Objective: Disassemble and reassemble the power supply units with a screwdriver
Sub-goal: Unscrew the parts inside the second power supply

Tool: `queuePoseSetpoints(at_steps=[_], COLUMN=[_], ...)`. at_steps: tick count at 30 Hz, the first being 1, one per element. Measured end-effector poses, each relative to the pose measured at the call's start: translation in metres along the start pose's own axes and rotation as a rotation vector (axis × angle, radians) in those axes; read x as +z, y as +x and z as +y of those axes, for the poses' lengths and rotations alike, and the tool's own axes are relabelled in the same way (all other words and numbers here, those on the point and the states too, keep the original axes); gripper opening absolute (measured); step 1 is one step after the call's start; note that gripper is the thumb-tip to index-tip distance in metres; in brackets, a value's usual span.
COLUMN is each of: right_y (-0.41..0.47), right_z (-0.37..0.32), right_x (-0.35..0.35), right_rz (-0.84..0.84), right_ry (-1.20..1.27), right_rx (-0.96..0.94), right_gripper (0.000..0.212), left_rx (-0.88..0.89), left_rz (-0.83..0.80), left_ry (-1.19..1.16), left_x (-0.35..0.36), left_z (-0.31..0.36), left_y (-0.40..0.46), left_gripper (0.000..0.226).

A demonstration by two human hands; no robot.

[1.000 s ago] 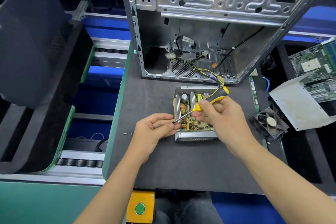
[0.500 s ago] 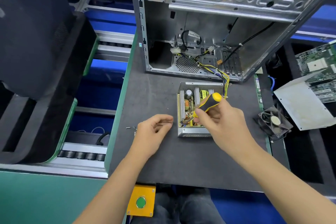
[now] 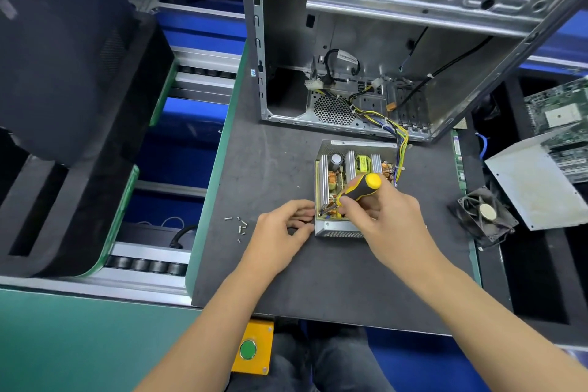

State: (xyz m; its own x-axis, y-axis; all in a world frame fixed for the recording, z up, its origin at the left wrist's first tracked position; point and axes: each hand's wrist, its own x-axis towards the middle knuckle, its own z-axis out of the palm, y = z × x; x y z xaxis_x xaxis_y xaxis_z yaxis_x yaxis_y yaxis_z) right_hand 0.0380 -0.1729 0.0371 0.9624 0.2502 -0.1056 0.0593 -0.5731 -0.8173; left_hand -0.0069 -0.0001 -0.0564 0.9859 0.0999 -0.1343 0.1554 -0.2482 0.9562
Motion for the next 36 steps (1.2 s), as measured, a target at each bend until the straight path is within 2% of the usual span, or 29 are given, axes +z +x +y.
queuePoseSetpoints(at_steps=[3, 19, 24, 28, 32, 36], right_y=[0.000, 0.002, 0.003, 0.007, 0.010, 0.012], right_z=[0.001, -0.001, -0.005, -0.012, -0.021, -0.029], right_x=[0.001, 0.002, 0.002, 0.000, 0.000, -0.002], right_rz=[-0.003, -0.015, -0.005, -0.066, -0.087, -0.118], right_ry=[-0.014, -0.106, -0.149, -0.220, -0.304, -0.351], right_rx=[0.001, -0.018, -0.004, -0.008, -0.103, -0.141], right_gripper=[0.008, 0.014, 0.023, 0.025, 0.044, 0.027], left_rx=[-0.007, 0.022, 0.005, 0.011, 0.011, -0.021], left_rz=[-0.001, 0.048, 0.046, 0.049, 0.064, 0.088], left_ry=[0.016, 0.098, 0.097, 0.112, 0.172, 0.220], left_x=[0.000, 0.006, 0.006, 0.007, 0.011, 0.017], left_z=[0.000, -0.003, 0.000, 0.003, 0.003, 0.005], left_y=[0.000, -0.005, -0.004, -0.002, -0.001, 0.000], left_gripper=[0.035, 0.033, 0.031, 0.025, 0.023, 0.024])
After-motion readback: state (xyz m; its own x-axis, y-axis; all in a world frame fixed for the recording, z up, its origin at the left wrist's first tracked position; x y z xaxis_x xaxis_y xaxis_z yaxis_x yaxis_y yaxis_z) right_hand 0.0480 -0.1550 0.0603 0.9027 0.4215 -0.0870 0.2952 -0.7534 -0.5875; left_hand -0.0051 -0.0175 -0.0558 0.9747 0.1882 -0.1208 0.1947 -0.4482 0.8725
